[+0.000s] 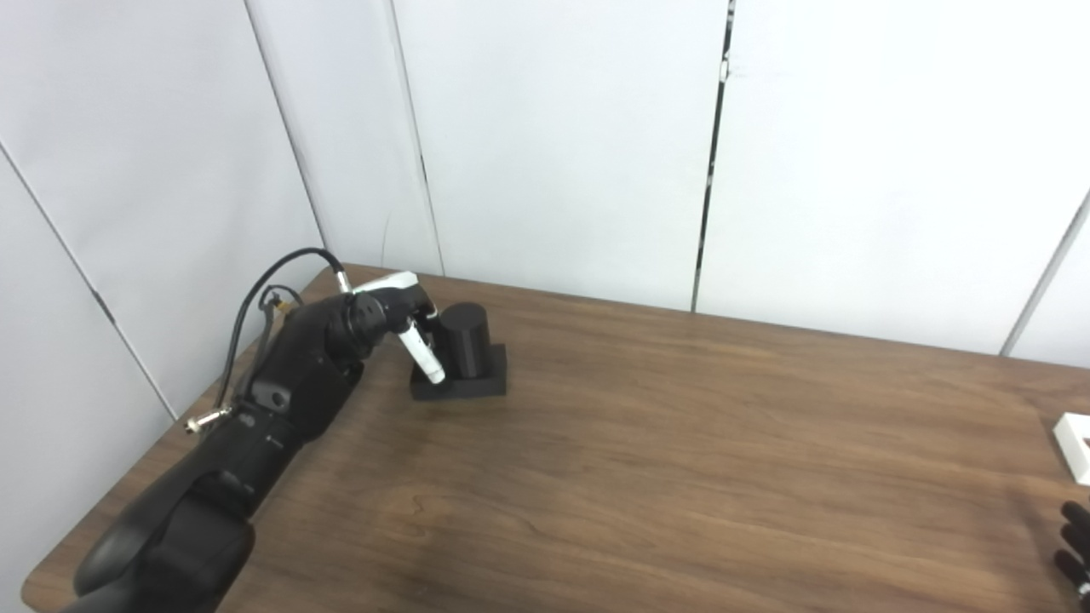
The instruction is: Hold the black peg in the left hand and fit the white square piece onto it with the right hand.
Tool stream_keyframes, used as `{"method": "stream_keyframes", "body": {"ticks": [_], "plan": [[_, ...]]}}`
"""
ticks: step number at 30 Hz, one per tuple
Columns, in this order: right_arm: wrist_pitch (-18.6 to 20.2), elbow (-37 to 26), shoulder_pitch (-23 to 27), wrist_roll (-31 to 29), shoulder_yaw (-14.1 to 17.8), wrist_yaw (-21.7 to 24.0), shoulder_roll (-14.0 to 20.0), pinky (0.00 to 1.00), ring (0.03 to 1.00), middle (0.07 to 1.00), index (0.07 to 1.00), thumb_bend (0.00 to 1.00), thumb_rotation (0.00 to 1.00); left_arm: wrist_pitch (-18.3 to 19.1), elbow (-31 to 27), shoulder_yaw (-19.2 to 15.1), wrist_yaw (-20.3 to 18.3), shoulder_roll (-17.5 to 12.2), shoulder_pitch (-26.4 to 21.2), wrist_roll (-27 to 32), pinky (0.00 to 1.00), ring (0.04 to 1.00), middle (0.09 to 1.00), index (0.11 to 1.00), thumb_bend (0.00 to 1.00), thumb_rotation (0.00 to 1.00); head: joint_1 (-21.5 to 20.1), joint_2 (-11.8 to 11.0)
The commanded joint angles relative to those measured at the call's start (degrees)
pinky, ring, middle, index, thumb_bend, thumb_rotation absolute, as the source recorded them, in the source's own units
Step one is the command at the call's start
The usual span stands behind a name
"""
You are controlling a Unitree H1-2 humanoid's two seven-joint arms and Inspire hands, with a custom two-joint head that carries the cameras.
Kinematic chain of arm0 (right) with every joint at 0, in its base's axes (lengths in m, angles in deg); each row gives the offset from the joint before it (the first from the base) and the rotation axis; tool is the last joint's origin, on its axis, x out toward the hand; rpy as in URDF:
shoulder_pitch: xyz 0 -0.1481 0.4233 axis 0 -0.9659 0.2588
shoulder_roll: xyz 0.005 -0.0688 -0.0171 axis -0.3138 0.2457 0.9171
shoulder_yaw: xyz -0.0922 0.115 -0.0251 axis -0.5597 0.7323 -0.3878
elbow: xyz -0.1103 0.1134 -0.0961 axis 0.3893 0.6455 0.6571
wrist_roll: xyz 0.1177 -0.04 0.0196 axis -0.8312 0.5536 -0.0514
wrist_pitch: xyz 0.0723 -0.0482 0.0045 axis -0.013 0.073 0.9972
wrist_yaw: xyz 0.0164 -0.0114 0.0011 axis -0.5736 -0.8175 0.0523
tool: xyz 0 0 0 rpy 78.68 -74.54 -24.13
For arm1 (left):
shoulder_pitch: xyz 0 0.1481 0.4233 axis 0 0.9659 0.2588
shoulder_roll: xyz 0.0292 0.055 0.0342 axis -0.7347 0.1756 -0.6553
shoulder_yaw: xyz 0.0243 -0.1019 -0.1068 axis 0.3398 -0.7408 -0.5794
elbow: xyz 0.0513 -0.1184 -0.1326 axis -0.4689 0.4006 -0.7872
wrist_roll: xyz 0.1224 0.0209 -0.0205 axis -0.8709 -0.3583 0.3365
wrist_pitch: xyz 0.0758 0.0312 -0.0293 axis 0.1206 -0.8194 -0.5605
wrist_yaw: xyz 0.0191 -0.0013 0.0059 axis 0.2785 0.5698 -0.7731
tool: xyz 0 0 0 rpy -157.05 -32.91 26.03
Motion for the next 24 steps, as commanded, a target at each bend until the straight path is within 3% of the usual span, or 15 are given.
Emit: {"method": "stream_keyframes", "body": {"ticks": [1, 12, 19, 24], "plan": [[-0.71, -1.19, 1.89, 0.16, 0.39, 0.30, 1.17, 1.00, 1.000, 0.962, 1.000, 0.68, 1.00, 0.83, 1.52, 0.93, -1.73, 0.67, 1.09, -0.60, 0.89, 0.862, 0.814, 0.489, 0.52, 0.05, 0.06, 0.05], [0.97, -3.21, 2.16, 1.03, 0.22, -0.89, 0.45, 1.00, 0.974, 0.941, 1.000, 0.68, 1.00, 0.82, 1.82, 1.14, -0.57, 0.99, 1.43, -0.70, 0.85, 0.841, 0.804, 0.489, 0.52, 0.05, -0.78, 0.43], [3.09, -4.66, 2.20, 0.79, 0.04, -1.69, -0.94, 1.00, 0.998, 0.954, 1.000, 0.69, 0.99, 0.83, -0.75, -3.07, -0.30, 2.30, 4.28, 3.07, 0.94, 0.880, 0.813, 0.484, 0.52, 0.05, -2.75, 0.80], [3.07, -4.78, 1.95, 0.80, -0.16, -1.28, -1.15, 1.00, 1.000, 0.966, 1.000, 0.64, 1.00, 0.85, -5.19, -7.90, -3.63, 4.82, 5.97, 0.80, 0.99, 0.917, 0.848, 0.484, 0.52, 0.05, -3.44, 1.02]]}}
